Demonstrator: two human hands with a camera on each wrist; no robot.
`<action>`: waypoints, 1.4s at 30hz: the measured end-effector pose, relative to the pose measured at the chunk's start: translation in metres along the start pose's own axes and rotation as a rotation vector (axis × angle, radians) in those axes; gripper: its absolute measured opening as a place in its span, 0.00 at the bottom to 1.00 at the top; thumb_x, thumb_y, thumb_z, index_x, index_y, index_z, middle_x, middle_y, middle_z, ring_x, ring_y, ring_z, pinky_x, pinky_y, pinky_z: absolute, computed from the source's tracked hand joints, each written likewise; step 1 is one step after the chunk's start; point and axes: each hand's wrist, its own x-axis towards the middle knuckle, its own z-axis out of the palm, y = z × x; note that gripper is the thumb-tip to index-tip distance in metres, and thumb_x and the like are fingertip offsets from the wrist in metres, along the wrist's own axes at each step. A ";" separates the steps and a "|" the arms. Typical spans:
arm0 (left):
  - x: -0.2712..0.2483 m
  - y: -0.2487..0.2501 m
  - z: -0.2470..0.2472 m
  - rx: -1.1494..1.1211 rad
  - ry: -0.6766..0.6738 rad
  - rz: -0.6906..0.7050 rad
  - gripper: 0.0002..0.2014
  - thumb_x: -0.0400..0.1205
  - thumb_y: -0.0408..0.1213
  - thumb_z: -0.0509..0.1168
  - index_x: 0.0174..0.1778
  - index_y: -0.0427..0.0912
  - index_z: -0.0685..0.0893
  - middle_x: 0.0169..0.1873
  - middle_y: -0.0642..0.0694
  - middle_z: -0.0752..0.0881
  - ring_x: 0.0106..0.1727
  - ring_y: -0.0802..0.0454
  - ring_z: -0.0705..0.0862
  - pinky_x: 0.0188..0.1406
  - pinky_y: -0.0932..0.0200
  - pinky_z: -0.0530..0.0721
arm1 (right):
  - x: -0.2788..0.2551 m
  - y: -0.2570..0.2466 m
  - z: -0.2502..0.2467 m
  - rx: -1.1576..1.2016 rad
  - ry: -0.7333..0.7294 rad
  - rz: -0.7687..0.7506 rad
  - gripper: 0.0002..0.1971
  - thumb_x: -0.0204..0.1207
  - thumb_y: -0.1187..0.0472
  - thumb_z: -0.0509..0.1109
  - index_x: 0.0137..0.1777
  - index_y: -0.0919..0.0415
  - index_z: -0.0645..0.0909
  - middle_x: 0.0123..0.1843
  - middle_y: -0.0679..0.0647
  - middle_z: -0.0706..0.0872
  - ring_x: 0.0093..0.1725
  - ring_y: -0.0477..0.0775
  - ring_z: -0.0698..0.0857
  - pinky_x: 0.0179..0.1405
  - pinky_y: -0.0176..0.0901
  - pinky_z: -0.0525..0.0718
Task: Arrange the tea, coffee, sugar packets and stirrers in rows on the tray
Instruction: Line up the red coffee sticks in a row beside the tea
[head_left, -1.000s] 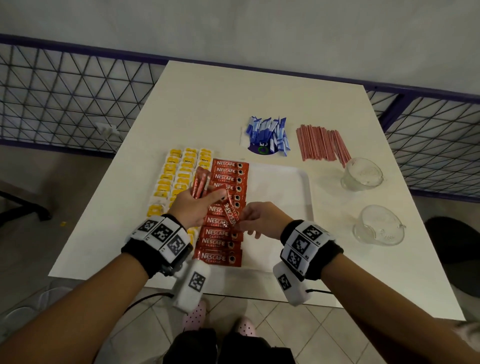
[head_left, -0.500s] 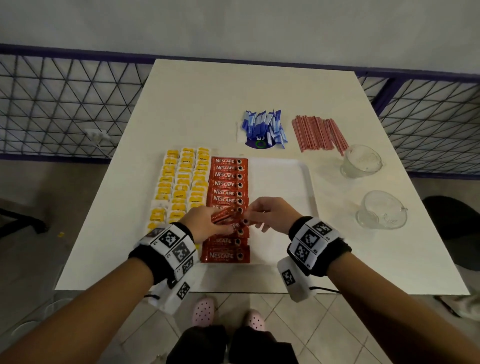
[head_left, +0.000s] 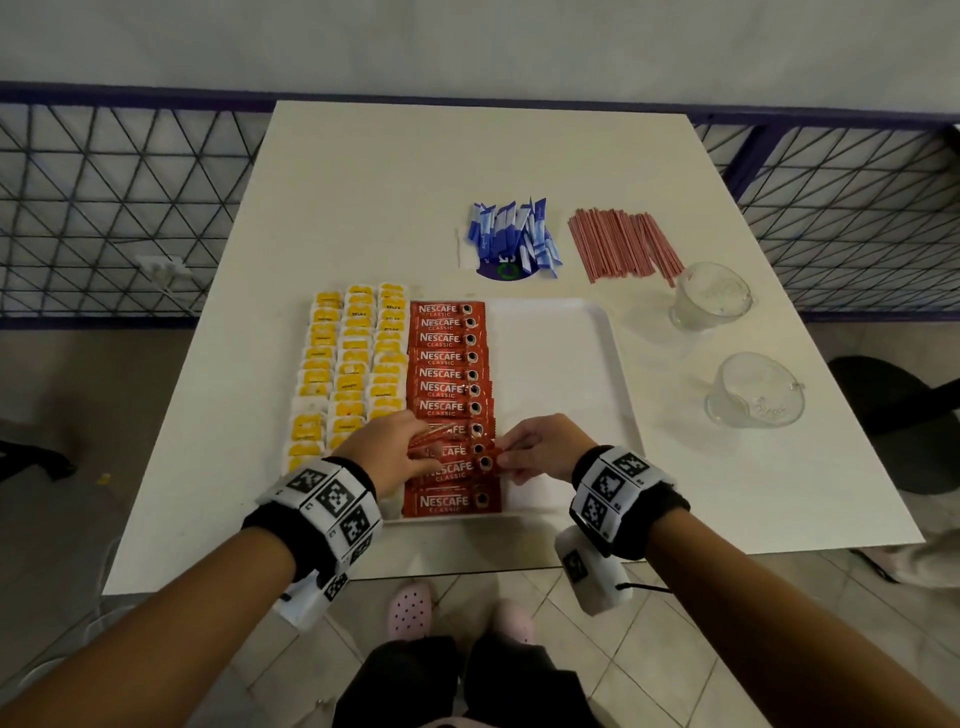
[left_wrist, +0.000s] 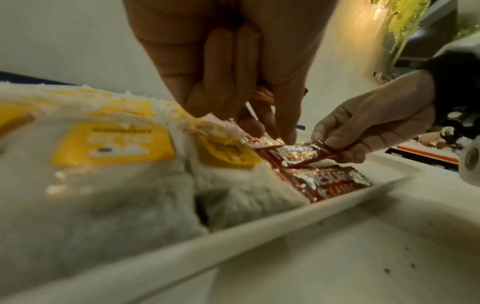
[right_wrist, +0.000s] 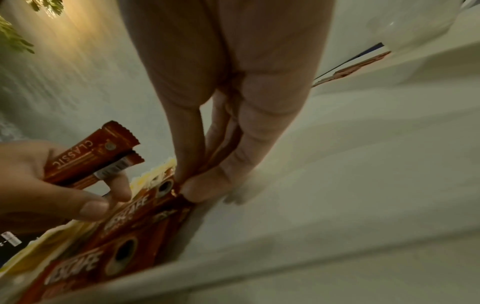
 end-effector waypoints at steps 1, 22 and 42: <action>0.000 0.000 0.001 0.034 -0.024 0.000 0.20 0.78 0.46 0.68 0.64 0.42 0.80 0.60 0.47 0.80 0.61 0.51 0.78 0.60 0.59 0.76 | 0.000 0.001 0.001 -0.005 0.007 0.008 0.09 0.71 0.73 0.72 0.36 0.60 0.80 0.34 0.57 0.85 0.27 0.46 0.84 0.35 0.34 0.87; -0.007 0.002 -0.008 -0.083 -0.066 -0.044 0.13 0.79 0.48 0.67 0.56 0.47 0.80 0.53 0.48 0.86 0.53 0.51 0.84 0.49 0.62 0.80 | -0.002 -0.002 0.002 -0.115 0.085 -0.007 0.10 0.68 0.59 0.78 0.40 0.56 0.78 0.33 0.52 0.85 0.31 0.48 0.83 0.47 0.45 0.87; -0.011 0.016 -0.037 -0.795 -0.243 -0.124 0.14 0.83 0.43 0.59 0.39 0.36 0.79 0.25 0.44 0.83 0.12 0.60 0.65 0.11 0.69 0.63 | -0.006 -0.054 -0.024 -0.174 0.025 -0.247 0.06 0.73 0.60 0.74 0.37 0.59 0.82 0.29 0.51 0.83 0.22 0.39 0.79 0.28 0.29 0.81</action>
